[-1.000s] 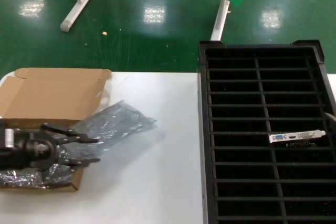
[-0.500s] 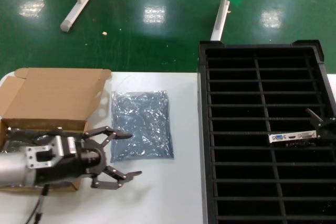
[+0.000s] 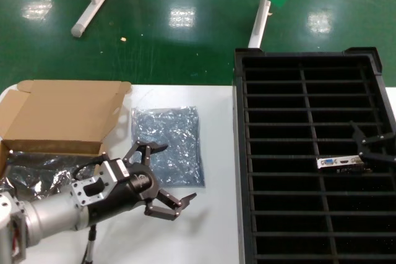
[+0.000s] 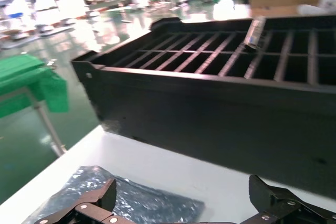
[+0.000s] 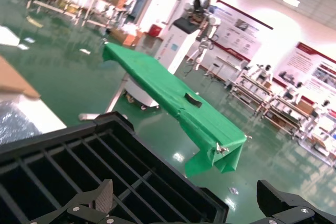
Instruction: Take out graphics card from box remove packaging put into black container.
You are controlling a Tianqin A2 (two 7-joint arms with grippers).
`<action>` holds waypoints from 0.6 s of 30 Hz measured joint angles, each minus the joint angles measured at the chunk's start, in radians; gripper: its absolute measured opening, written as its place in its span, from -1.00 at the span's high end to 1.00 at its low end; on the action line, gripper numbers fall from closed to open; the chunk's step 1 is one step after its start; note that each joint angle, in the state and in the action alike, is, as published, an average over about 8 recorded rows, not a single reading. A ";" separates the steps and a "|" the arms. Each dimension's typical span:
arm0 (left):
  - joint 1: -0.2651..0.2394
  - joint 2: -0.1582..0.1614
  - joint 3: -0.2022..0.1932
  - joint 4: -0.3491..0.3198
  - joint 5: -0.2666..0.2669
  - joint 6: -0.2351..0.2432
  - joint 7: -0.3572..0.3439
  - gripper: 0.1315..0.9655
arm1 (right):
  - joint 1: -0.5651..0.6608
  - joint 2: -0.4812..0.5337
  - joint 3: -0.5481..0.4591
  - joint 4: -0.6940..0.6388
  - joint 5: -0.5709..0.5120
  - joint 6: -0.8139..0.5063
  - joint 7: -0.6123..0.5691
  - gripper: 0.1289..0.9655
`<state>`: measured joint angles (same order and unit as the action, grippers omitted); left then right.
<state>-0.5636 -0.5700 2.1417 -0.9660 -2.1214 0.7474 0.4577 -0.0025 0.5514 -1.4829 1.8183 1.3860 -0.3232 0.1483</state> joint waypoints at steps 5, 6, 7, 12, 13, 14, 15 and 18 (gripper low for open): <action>0.080 0.038 -0.077 -0.090 0.045 -0.106 -0.065 -0.77 | 0.000 -0.035 -0.016 -0.031 0.058 0.046 -0.021 -1.00; 0.095 0.046 -0.092 -0.108 0.055 -0.127 -0.078 -0.81 | 0.000 -0.043 -0.020 -0.037 0.070 0.055 -0.025 -1.00; 0.111 0.054 -0.107 -0.126 0.064 -0.148 -0.090 -0.85 | 0.000 -0.050 -0.023 -0.043 0.082 0.064 -0.029 -1.00; 0.190 0.091 -0.183 -0.214 0.108 -0.252 -0.154 -0.87 | 0.001 -0.085 -0.039 -0.073 0.139 0.109 -0.050 -1.00; 0.206 0.099 -0.198 -0.232 0.117 -0.273 -0.166 -0.89 | 0.001 -0.092 -0.043 -0.080 0.151 0.118 -0.054 -1.00; 0.222 0.106 -0.213 -0.250 0.127 -0.294 -0.179 -0.90 | 0.001 -0.099 -0.046 -0.086 0.163 0.127 -0.058 -1.00; 0.238 0.114 -0.228 -0.267 0.135 -0.315 -0.192 -0.92 | 0.001 -0.106 -0.049 -0.092 0.174 0.136 -0.062 -1.00; 0.285 0.137 -0.274 -0.320 0.162 -0.377 -0.231 -0.97 | 0.001 -0.127 -0.059 -0.110 0.209 0.163 -0.075 -1.00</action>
<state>-0.2785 -0.4332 1.8675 -1.2864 -1.9590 0.3699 0.2269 -0.0012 0.4243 -1.5421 1.7079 1.5954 -0.1600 0.0734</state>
